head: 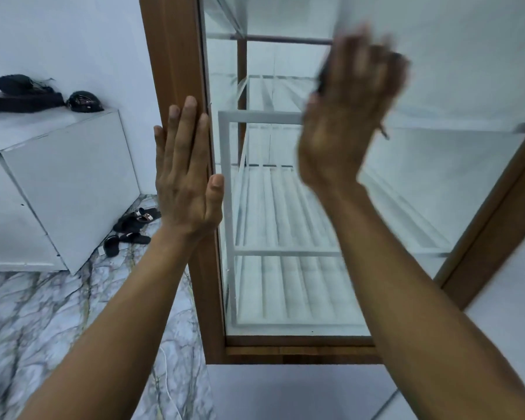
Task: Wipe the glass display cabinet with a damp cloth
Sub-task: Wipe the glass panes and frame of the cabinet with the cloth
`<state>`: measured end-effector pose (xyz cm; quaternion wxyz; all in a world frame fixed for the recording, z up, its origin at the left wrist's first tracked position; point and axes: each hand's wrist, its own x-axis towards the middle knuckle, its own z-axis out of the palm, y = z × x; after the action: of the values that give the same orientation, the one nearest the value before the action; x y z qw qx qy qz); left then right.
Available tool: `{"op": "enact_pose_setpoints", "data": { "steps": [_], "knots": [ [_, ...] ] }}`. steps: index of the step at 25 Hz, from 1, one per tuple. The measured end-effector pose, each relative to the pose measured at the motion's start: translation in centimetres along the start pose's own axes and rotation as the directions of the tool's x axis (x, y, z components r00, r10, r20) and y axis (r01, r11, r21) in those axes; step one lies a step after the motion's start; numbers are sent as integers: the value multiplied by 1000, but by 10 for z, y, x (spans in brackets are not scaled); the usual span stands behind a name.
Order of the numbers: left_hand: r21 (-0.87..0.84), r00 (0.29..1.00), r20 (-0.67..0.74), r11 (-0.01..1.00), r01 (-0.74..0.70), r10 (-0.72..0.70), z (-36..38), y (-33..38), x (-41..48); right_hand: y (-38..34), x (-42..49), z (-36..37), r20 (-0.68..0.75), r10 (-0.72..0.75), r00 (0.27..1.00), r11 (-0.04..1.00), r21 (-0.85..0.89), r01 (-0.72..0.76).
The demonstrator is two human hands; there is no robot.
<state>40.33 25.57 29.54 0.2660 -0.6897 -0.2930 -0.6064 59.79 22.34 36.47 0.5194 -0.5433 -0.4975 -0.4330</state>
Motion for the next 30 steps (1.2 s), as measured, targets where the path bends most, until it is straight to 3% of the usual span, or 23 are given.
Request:
{"op": "enact_pose_setpoints", "data": {
  "steps": [1, 2, 4, 5, 6, 8, 9, 10, 12, 13, 15, 16, 18, 19, 20, 21, 23, 24, 26, 28, 29, 30],
  "knots": [
    [-2, 1000, 3, 1000, -8, 8, -2, -1, -1, -20, -20, 4, 65, -216, 974, 976, 52, 213],
    [-6, 1000, 15, 1000, -11, 11, -3, -2, -5, -32, -54, 5, 147, -431, 890, 901, 109, 419],
    [-17, 999, 42, 1000, -14, 14, -3, -2, -16, -9, -117, -4, 311, -607, 732, 791, 138, 597],
    [-12, 999, 40, 1000, -18, 18, -2, -1, -22, 18, -125, -10, 335, -602, 724, 788, 101, 608],
    [-11, 999, 35, 1000, -20, 20, -1, -1, -26, 41, -113, -11, 302, -551, 778, 826, 62, 561],
    [-21, 1000, 29, 1000, -8, 9, 2, -2, -27, 52, -53, -11, 191, -263, 946, 963, -8, 269],
    [-19, 1000, 30, 1000, 5, -4, 2, -2, -27, 38, -20, -7, 113, -113, 987, 993, -6, 114],
    [-16, 1000, 30, 1000, 8, -8, 1, -2, -26, 14, -2, -4, 73, -55, 996, 998, 22, 54],
    [-17, 999, 31, 1000, 9, -8, -1, -3, -25, -29, -26, 4, 133, -225, 965, 973, 86, 215],
    [-21, 999, 32, 1000, 5, -5, -1, -3, -26, -38, -64, 4, 209, -368, 906, 929, 114, 352],
    [-37, 999, 38, 999, 0, 1, -1, -3, -29, -6, -131, -5, 320, -472, 822, 879, 104, 465],
    [-39, 999, 34, 999, -2, 4, -2, -3, -31, 24, -135, -8, 304, -409, 861, 909, 51, 414],
    [-30, 1000, 10, 999, -25, 25, 0, -2, -33, 55, -103, -7, 179, -81, 980, 996, -19, 86],
    [-24, 1000, 4, 999, -30, 30, 2, -1, -36, 48, -81, -5, 87, 60, 994, 998, -11, -59],
    [-13, 1000, 0, 1000, -27, 27, 3, 1, -41, 30, -72, -1, 39, 73, 997, 997, 33, -75],
    [9, 1000, -4, 1000, -23, 23, 4, 3, -49, 9, -80, 5, 35, -42, 999, 996, 79, 39],
    [51, 1000, 11, 999, -15, 15, 4, 6, -72, -23, -141, 9, 144, -395, 908, 916, 144, 375],
    [67, 1000, 26, 998, -8, 7, 6, 7, -87, -17, -175, 7, 206, -480, 853, 876, 158, 455],
    [83, 999, 43, 997, -2, -2, 10, 9, -119, 31, -199, 5, 218, -385, 897, 923, 71, 379],
    [86, 1000, 29, 996, -11, 9, 13, 7, -134, 47, -160, 8, 89, -104, 991, 994, 43, 101],
    [85, 1000, 18, 996, -17, 15, 15, 7, -137, 32, -141, 10, 46, -19, 999, 998, 68, 16],
    [85, 1000, 7, 996, -22, 21, 16, 7, -141, 9, -137, 15, 31, -87, 996, 992, 97, 83]
  ]
}}
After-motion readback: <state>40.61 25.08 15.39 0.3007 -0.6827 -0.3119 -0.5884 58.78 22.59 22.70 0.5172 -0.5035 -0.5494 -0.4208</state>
